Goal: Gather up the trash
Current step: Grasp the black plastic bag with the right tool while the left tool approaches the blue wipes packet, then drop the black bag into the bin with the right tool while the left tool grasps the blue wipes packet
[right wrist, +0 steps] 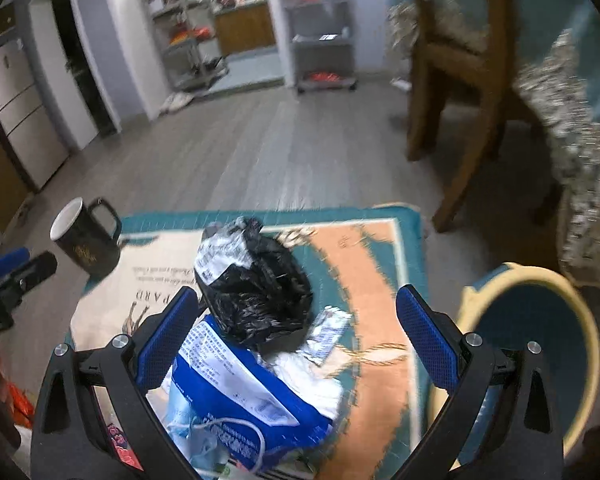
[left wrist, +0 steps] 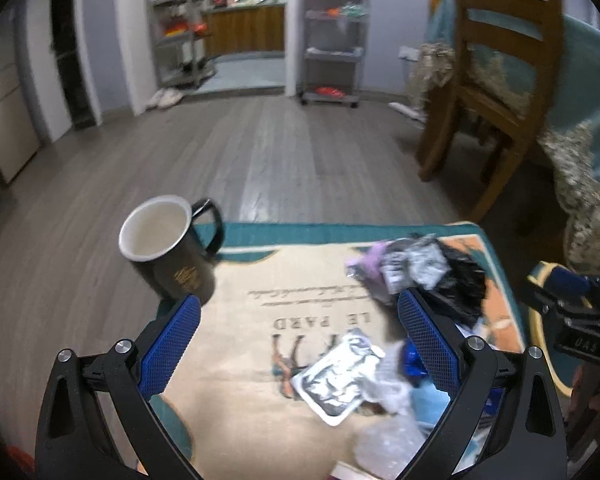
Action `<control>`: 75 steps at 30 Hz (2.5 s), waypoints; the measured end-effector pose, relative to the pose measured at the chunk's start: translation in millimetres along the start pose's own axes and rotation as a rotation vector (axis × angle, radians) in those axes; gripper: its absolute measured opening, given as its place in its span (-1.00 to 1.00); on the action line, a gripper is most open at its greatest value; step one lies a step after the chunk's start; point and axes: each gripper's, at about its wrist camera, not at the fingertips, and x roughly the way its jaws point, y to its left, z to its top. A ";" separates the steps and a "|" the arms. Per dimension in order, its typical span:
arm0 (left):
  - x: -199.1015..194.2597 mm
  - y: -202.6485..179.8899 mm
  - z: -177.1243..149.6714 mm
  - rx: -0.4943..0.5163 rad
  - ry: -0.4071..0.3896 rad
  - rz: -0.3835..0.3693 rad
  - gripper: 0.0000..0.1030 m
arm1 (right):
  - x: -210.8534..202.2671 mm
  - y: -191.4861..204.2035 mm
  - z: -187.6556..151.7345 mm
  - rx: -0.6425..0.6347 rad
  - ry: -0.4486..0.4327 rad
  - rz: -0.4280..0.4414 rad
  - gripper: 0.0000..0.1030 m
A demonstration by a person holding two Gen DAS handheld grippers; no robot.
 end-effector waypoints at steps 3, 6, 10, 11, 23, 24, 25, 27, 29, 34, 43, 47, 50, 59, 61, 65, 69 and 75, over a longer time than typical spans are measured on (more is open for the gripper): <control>11.8 11.7 0.5 -0.051 0.028 -0.004 0.91 | 22.0 0.5 3.6 0.006 0.028 0.028 0.89; 17.9 17.3 2.2 -0.058 0.020 0.006 0.91 | 42.5 -2.2 6.5 0.044 0.068 0.052 0.74; 22.6 12.1 1.5 -0.012 0.017 0.020 0.91 | 63.2 -6.7 4.8 0.062 0.132 0.088 0.23; 23.5 10.7 1.7 -0.007 0.018 0.015 0.91 | 67.2 -5.6 3.6 0.065 0.146 0.104 0.06; 23.5 -17.4 -1.4 0.117 0.008 -0.017 0.91 | 44.6 7.9 3.8 -0.011 0.088 0.149 -0.88; 23.1 -17.7 -0.9 0.115 0.008 -0.017 0.91 | 37.3 8.6 5.9 -0.017 0.073 0.151 -0.89; 22.7 -17.5 -0.6 0.109 0.008 -0.020 0.91 | 30.8 9.0 8.2 -0.019 0.064 0.157 -0.89; 22.1 -17.5 -0.2 0.105 0.008 -0.024 0.91 | 14.3 9.1 14.1 -0.020 0.054 0.162 -0.89; 22.9 -18.1 -1.0 0.103 0.011 -0.031 0.91 | -3.3 9.7 21.9 -0.019 0.052 0.148 -0.89; 29.5 -25.5 -4.8 0.128 0.041 -0.045 0.91 | -54.4 1.2 42.4 -0.048 0.037 0.095 -0.89; 52.2 -49.7 -8.2 0.116 0.107 -0.122 0.85 | -100.3 -52.3 34.8 0.043 0.026 0.083 -0.89; 47.8 -80.2 -18.8 0.141 0.117 -0.200 0.84 | -97.9 -65.8 37.1 0.073 0.011 0.087 -0.89; 51.3 -107.4 -30.1 0.215 0.147 -0.238 0.75 | -95.2 -69.0 36.4 0.081 0.016 0.106 -0.89; 68.1 -121.9 -38.2 0.254 0.234 -0.289 -0.51 | -100.5 -80.0 31.5 0.080 0.005 0.115 -0.89; 66.6 -119.7 -36.6 0.256 0.224 -0.294 -0.59 | -99.8 -81.3 30.6 0.089 0.009 0.118 -0.89; 62.3 -119.3 -34.7 0.273 0.202 -0.294 -0.68 | -101.4 -79.6 32.4 0.087 -0.003 0.122 -0.89; 51.1 -119.7 -26.1 0.271 0.168 -0.305 -0.73 | -103.3 -83.4 33.8 0.100 -0.013 0.121 -0.89; 21.2 -122.4 -6.6 0.276 0.068 -0.315 -0.76 | -105.9 -95.2 31.2 0.136 -0.018 0.091 -0.89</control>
